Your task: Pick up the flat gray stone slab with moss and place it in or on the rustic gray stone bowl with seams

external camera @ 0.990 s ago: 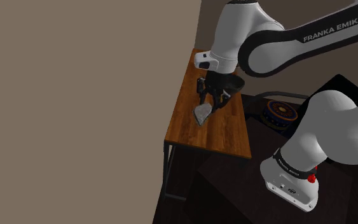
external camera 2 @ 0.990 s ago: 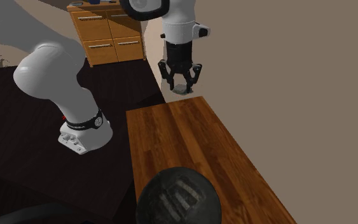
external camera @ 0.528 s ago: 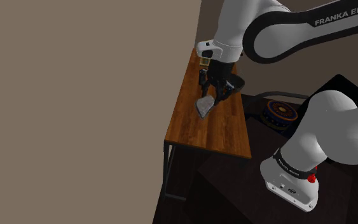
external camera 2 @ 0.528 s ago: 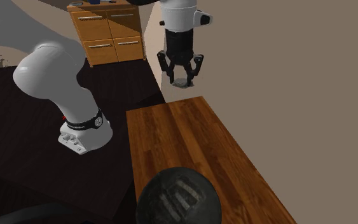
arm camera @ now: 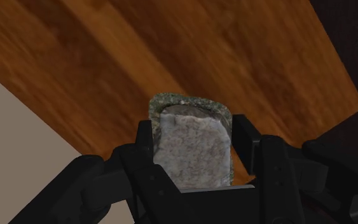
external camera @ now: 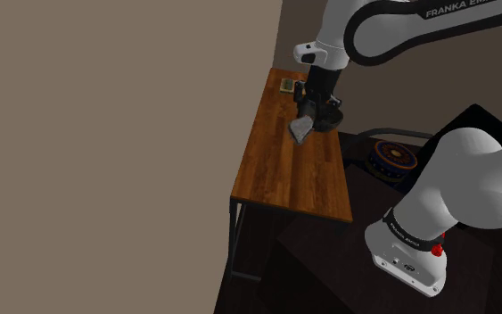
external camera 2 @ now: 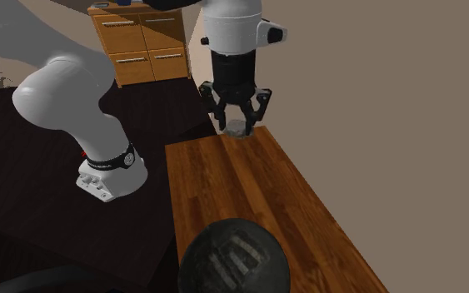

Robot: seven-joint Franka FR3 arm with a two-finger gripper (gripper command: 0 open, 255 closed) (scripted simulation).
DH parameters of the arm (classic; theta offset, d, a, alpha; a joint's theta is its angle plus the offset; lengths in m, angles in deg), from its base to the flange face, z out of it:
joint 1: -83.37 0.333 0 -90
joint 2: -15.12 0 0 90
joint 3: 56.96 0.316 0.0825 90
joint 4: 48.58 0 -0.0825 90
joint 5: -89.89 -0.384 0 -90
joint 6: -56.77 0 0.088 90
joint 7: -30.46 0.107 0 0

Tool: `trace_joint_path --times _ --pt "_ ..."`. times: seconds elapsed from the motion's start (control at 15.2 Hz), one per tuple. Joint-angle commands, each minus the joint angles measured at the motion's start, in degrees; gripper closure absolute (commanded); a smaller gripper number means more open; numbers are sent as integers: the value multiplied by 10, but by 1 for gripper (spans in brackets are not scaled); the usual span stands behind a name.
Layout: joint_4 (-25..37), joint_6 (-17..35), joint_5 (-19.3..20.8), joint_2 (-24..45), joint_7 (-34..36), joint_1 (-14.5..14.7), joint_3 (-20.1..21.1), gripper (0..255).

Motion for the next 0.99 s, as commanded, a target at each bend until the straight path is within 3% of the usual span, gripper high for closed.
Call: trace_joint_path --times 0.0,0.46,0.92 --pt "9 -2 11 6 -28 -13 -22 255" --pt "67 -3 38 57 -133 -48 -106 255" --pt "154 -3 30 139 -245 -64 -190 255"
